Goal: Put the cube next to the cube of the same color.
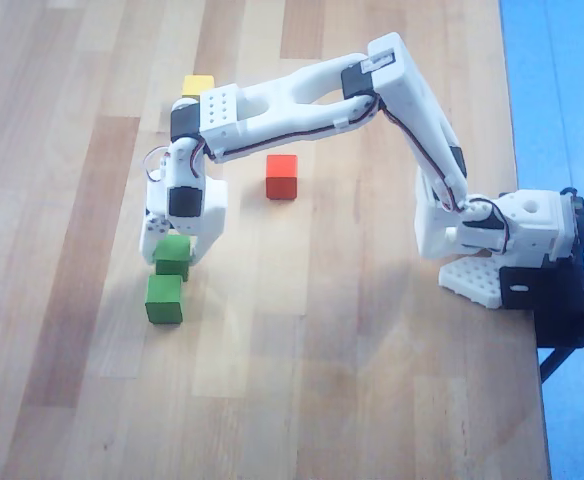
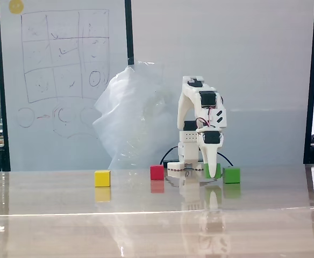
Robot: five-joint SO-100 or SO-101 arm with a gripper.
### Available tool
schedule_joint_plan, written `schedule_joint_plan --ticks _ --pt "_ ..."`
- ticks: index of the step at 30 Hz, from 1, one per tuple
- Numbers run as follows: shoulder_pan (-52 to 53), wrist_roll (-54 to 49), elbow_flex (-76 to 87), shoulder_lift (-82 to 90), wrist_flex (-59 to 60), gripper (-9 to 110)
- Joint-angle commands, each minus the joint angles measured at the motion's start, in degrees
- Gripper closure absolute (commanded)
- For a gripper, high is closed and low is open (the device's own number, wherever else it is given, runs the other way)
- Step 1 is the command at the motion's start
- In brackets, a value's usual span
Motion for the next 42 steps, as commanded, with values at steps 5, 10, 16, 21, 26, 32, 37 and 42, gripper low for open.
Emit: schedule_joint_plan --ticks 5,10,16,21,26,32,37,42 --pt "-3.4 -0.4 -6.2 -0.3 -2.0 101" --pt "-3.5 -0.7 -6.2 -1.0 -2.4 92" --pt "-2.8 -0.8 -6.3 -0.5 -2.0 66" --pt "-0.6 -0.9 -7.4 3.9 -1.3 55" --pt "3.6 -1.0 -7.2 17.0 4.6 56" --pt "6.4 -1.0 -1.1 31.8 13.7 67" --pt "8.6 -1.0 13.8 47.9 14.3 87" --pt "10.5 -1.7 37.5 67.9 11.6 102"
